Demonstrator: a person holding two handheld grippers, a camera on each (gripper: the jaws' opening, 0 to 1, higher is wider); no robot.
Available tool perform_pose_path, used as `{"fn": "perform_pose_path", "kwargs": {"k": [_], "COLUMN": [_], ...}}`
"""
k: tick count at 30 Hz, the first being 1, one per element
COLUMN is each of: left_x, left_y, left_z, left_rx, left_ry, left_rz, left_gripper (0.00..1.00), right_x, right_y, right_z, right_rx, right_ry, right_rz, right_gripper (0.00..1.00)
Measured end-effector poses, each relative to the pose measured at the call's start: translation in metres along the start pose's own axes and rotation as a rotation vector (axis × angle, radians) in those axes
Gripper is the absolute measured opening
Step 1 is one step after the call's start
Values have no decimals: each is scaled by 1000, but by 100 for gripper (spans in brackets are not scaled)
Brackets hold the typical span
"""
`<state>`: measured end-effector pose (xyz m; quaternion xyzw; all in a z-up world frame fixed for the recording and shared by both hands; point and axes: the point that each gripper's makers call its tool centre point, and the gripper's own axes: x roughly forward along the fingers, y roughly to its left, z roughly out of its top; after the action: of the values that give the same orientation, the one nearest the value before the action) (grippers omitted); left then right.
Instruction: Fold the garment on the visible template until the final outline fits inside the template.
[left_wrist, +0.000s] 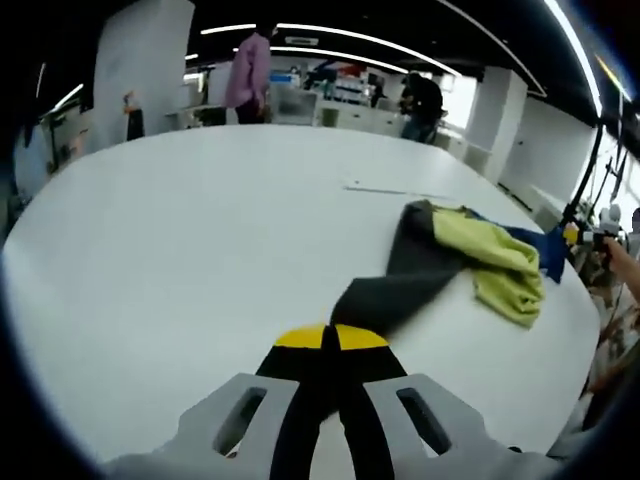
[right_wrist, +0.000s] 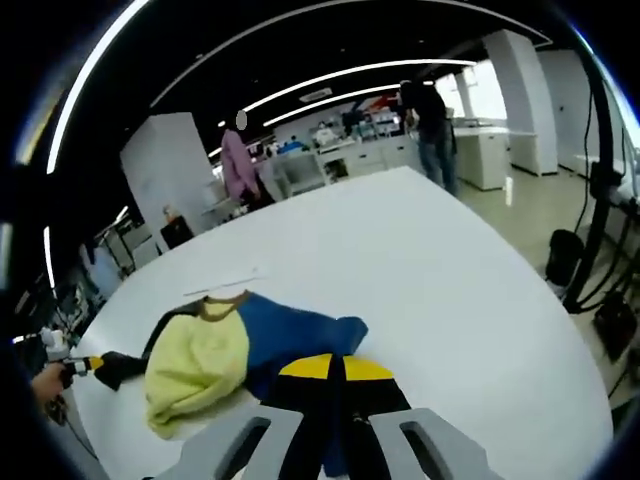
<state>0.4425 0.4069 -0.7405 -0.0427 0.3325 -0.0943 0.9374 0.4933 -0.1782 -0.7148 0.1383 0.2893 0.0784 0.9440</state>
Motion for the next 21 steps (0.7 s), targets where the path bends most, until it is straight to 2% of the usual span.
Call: {"fn": "perform_pose_path", "kwargs": {"k": [3,4,7,10,21], "left_x": [5,8,15,23,43], "left_y": [8,12,20,31,61], "left_z": [-1,0,-5,-9,-27], "left_rx": [24,68,85,44,71], "left_ry": [15,22,54,75,180], "left_rz": [15,22,37,50,108], "left_gripper": [0,0,0,0,0], "right_x": [5,7,12,18,32], "right_y": [-12,-18,-27,-36,-62], "right_z": [-3,-5,-9,-12,-26], "right_rx": [9,12,12,9,-26], "right_ry": [18,27,44,65,131], "right_rz": [-29,-45,-63,-82,-146], "right_gripper": [0,0,0,0,0]}}
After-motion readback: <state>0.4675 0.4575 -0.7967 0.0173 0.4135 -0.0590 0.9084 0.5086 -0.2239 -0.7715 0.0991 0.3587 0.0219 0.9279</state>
